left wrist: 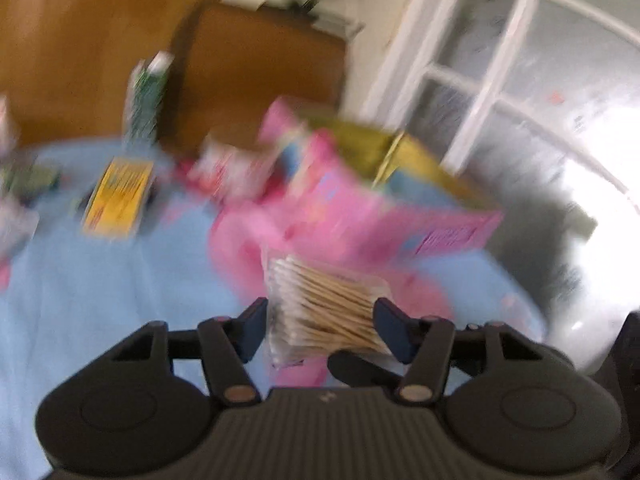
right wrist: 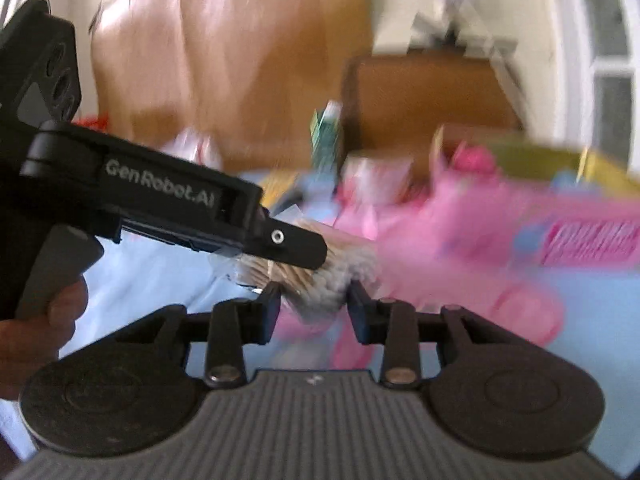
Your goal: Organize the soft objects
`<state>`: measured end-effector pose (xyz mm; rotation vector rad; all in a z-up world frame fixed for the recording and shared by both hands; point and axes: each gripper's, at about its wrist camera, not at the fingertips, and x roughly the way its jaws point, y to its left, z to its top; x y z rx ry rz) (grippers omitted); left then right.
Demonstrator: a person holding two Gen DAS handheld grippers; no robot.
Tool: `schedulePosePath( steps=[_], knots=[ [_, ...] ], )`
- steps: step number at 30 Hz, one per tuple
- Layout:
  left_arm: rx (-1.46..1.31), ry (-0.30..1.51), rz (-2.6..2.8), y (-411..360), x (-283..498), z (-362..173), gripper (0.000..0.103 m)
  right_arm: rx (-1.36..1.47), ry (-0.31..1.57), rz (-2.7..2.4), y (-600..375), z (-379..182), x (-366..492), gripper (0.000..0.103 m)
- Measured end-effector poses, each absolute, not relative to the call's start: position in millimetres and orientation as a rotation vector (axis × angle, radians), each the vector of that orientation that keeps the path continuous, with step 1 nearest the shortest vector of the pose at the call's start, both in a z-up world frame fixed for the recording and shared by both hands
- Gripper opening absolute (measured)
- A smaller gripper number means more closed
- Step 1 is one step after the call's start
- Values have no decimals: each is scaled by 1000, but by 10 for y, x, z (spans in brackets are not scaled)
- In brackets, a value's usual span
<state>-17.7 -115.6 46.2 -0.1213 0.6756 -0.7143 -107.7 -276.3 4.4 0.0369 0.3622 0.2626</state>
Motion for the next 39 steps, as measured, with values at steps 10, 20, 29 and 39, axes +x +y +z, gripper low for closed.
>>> schedulePosePath(
  steps=[10,20,29,39],
  knots=[
    [-51,548,-713,-2219,371,843,87,68,278,-53,-3695,287,-138,44],
    [-115,560,-492,-769,29,482,88,288,209,-79,-3910,277,-450,50],
    [-203,566,-139,629,-116,135,88,195,381,354,-2399,352,167,51],
    [-310,529,-195,819,-162,74,87,203,631,347,-1608,-27,889,10]
  ],
)
